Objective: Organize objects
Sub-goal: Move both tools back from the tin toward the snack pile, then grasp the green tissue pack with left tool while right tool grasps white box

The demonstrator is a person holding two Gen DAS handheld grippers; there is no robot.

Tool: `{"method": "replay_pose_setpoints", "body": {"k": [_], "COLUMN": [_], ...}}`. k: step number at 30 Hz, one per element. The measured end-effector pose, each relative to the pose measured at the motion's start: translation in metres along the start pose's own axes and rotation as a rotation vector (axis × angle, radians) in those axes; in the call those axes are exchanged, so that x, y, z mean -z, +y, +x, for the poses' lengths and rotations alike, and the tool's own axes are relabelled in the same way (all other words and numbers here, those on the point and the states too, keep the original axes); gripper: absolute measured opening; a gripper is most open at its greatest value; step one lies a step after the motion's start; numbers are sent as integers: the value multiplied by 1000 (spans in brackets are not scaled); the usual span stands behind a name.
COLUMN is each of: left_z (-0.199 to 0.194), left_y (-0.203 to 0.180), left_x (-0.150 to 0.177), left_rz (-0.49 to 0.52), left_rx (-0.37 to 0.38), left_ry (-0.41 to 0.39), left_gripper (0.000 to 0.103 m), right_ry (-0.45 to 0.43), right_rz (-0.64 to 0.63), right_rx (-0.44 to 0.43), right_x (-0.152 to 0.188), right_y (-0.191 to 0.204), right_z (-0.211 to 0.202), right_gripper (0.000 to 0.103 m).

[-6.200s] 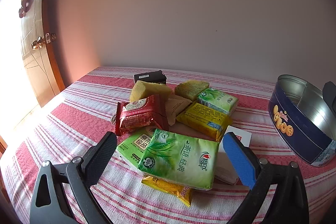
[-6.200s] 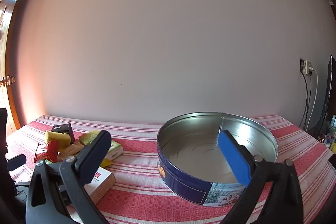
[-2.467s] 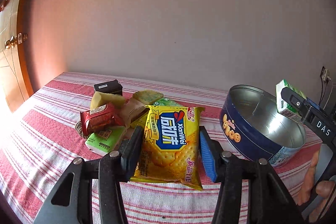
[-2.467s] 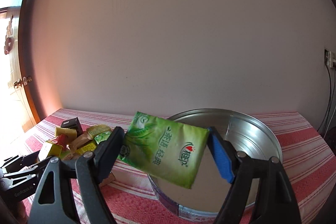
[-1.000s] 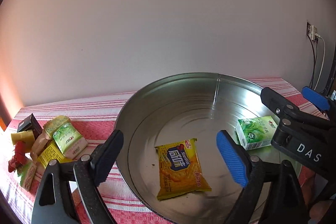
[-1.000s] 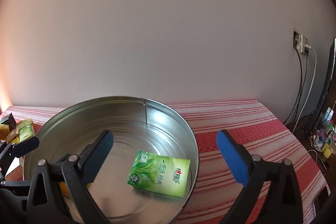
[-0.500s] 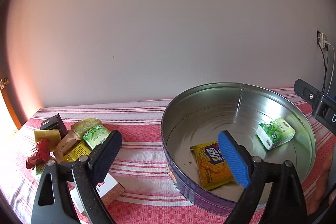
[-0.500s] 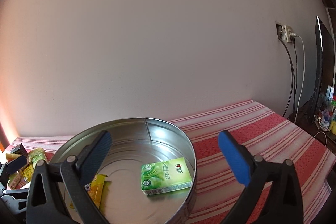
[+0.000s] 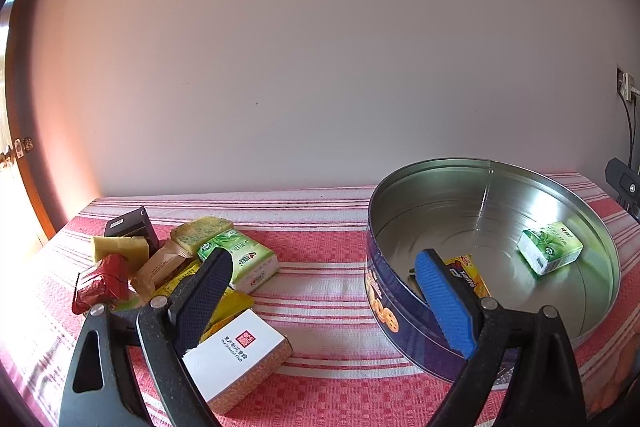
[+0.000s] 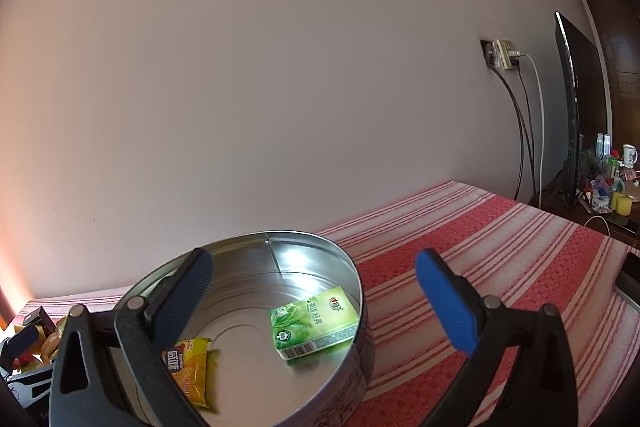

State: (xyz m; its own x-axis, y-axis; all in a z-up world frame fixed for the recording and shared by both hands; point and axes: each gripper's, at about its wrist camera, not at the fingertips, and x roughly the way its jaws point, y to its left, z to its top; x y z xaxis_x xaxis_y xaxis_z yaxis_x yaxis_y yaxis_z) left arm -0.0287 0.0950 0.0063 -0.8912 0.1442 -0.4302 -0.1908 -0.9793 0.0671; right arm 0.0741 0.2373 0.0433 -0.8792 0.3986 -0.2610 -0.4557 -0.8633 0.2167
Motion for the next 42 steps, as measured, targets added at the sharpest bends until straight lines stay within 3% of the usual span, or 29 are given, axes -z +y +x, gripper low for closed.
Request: {"method": "replay_pose_setpoints", "body": {"k": [8,21,34,42], "left_z": [-4,5,12,17], "left_y": [22,96,191,221], "left_x": [5,17,40,51], "left_rz": [0,-85,-268,-336], "left_rx": [-18,-83,-123,-100], "left_ry": [1,64,224,294], "left_gripper": [94,94,94,94], "right_ry": [-22,14,159,356], "right_rz": [-41,-156,-314,-508], "right_rx": [11,-122,-329,-424], "right_x": [9,37,74,105], "right_y": [17,82,172,234], "right_z": [-13,-35,-45,-27], "right_gripper": [103,103,103,103]}}
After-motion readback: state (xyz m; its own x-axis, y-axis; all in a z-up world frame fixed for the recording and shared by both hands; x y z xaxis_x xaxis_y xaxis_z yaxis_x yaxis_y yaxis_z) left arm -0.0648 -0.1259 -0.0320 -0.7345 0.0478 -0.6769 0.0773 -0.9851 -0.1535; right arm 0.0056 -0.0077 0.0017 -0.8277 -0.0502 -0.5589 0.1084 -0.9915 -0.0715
